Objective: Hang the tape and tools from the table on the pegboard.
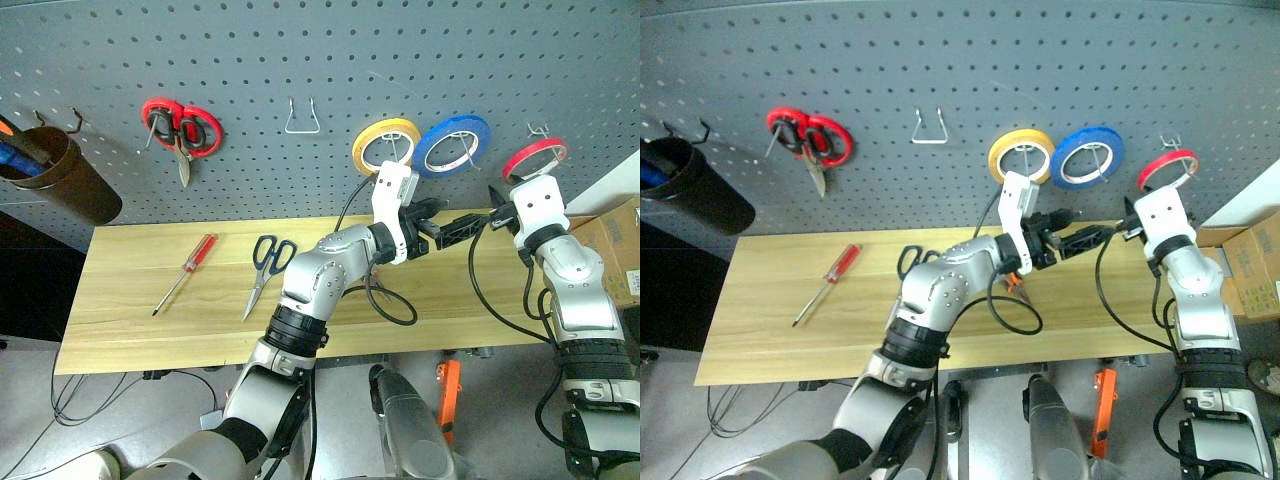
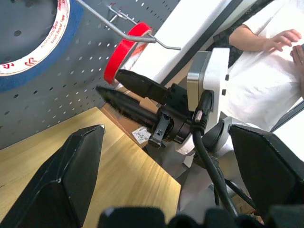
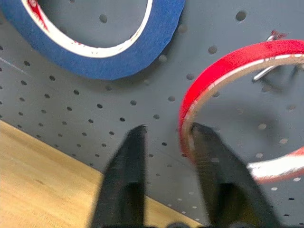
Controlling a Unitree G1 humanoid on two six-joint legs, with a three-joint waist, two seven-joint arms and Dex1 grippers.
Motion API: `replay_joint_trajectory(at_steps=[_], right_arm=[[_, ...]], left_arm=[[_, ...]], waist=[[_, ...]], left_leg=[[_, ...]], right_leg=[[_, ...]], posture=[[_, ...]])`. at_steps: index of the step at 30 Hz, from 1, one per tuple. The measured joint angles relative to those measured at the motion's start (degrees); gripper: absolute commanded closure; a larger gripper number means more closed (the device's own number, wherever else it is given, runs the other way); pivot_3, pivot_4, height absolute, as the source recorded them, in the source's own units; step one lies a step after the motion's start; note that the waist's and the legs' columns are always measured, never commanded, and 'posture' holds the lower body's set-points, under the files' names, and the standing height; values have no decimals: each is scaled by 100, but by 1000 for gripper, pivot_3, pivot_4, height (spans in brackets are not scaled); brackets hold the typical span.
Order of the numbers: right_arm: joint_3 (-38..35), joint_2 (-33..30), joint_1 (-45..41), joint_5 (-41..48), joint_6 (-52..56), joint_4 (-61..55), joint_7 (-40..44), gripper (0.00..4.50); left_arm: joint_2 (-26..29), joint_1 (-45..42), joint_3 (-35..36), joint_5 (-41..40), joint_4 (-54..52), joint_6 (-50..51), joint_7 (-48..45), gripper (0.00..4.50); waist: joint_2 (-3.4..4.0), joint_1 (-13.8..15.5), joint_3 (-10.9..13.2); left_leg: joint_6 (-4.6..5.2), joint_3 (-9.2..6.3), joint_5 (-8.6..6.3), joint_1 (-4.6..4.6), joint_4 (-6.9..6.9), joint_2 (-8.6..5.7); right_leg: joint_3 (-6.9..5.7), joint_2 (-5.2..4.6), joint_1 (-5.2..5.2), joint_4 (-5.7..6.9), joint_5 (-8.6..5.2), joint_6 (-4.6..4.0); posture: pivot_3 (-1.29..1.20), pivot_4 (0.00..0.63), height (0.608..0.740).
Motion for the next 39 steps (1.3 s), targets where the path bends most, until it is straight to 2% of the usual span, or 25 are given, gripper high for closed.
replay_joint_trajectory(at_steps=[5, 6, 9, 12, 16, 22, 27, 31, 39], right_arm=[[-103, 128, 862, 117, 588, -1083, -87, 150], [-144, 176, 1048, 149, 791, -1365, -111, 67], [-249, 313, 1773, 206, 1566, -2523, -189, 67], [-242, 512, 2301, 251, 2450, -3689, -207, 67], [-79, 771, 2286, 246, 3283, -4342, -319, 67], [49, 840, 1829, 227, 3736, -4126, -340, 67], [71, 812, 1481, 228, 3840, -3845, -307, 67], [72, 750, 1422, 229, 3759, -3684, -282, 67], [71, 624, 759, 218, 3259, -2728, -185, 67]], left_arm=[[0, 13, -15, 0, -89, 19, 54, 0], [0, 50, -22, -4, -177, 45, 89, 0], [9, 543, -68, -90, -873, 333, 245, 0], [95, 1530, -233, -211, -1743, 853, 555, 0], [329, 2347, -218, -225, -2602, 1341, 1043, 0], [242, 2493, -156, -229, -3041, 1553, 1534, 0], [260, 2497, 55, -236, -3140, 1616, 1735, 0], [256, 2496, 55, -236, -3143, 1623, 1778, 0], [102, 2169, 53, -238, -3004, 1497, 1717, 0]], waist=[[-1, 15, -1], [-1, 17, -1], [4, 10, -7], [4, 9, -50], [-23, 16, -101], [-69, 71, -140], [-74, 80, -144], [-75, 113, -144], [-75, 112, -144]], left_leg=[[0, -1, 0, 0, 0, 0], [0, -1, 0, 0, 0, 0], [-1, -1, -1, 2, -2, 4], [-2, -2, -1, 8, -5, 15], [-3, -4, 0, 20, -4, 17], [6, 4, 4, 22, -2, 13], [7, 7, 3, 17, -23, 21], [6, 12, 2, 15, -19, 19], [7, 30, 2, 18, -17, 18]], right_leg=[[1, 0, 0, -1, -2, 3], [3, 0, 0, 0, -3, 4], [5, 2, 0, 0, -4, 7], [6, 10, 0, 2, -5, 7], [6, 15, 8, 5, -5, 5], [15, 15, 18, -11, -3, 1], [17, 24, 5, -15, -5, -1], [23, 23, 5, -18, -4, -1], [39, 24, 4, -20, -1, 0]], posture=[[-121, 337, 740], [-121, 337, 740], [-114, 347, 740], [-99, 351, 740], [-71, 352, 740], [-44, 351, 740], [-38, 349, 740], [-46, 348, 740], [-51, 345, 740]])
